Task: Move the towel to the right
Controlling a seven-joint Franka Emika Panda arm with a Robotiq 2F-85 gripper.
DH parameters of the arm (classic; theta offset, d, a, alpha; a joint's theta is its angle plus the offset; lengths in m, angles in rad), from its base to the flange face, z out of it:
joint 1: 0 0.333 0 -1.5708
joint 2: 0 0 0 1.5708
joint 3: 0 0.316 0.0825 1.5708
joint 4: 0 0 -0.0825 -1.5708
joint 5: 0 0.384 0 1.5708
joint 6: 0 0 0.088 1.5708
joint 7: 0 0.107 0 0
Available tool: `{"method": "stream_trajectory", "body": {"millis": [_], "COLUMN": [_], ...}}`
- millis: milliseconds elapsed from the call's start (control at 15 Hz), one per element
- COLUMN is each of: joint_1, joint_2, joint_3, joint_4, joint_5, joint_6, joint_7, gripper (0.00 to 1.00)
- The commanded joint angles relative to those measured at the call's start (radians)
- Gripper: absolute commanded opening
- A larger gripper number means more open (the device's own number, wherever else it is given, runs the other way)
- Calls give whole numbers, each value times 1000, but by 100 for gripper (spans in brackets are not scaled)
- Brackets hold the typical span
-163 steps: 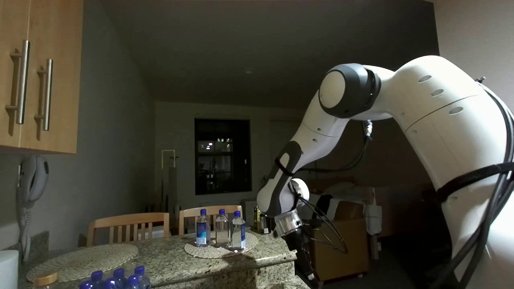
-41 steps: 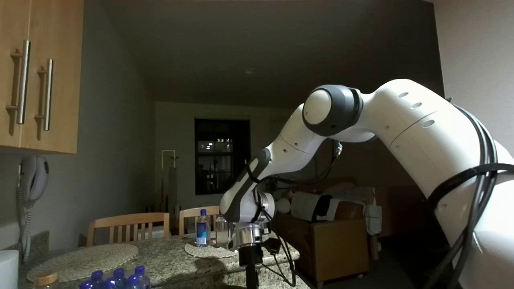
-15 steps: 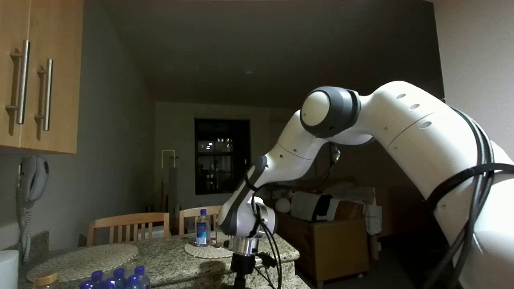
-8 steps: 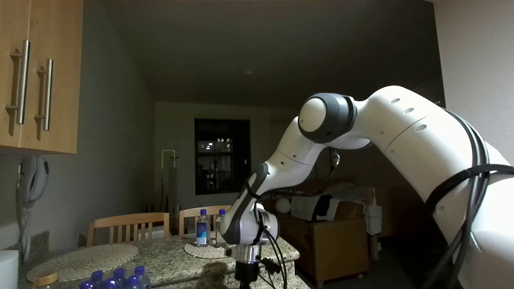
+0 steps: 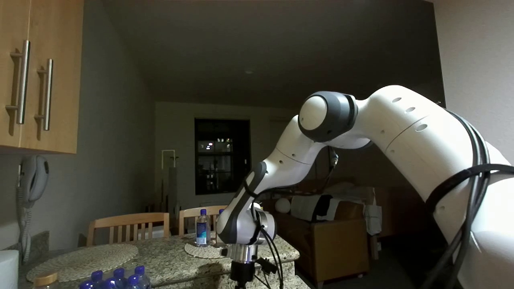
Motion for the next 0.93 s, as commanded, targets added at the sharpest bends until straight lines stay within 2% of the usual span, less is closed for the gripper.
{"method": "stream_trajectory", "body": {"millis": [0,200,467,867], "joint_1": [-12,-10,-10,-23], "joint_2": [-35,-38,-38,-68], "joint_3": [20,16,16,27], "joint_4": [-32,-29,-18,47], "joint_5": [16,9,9,41], "joint_6": [15,8,-6,-102], "joint_7": [-24,-19,-16,-17], "gripper": [9,5,12,13]}}
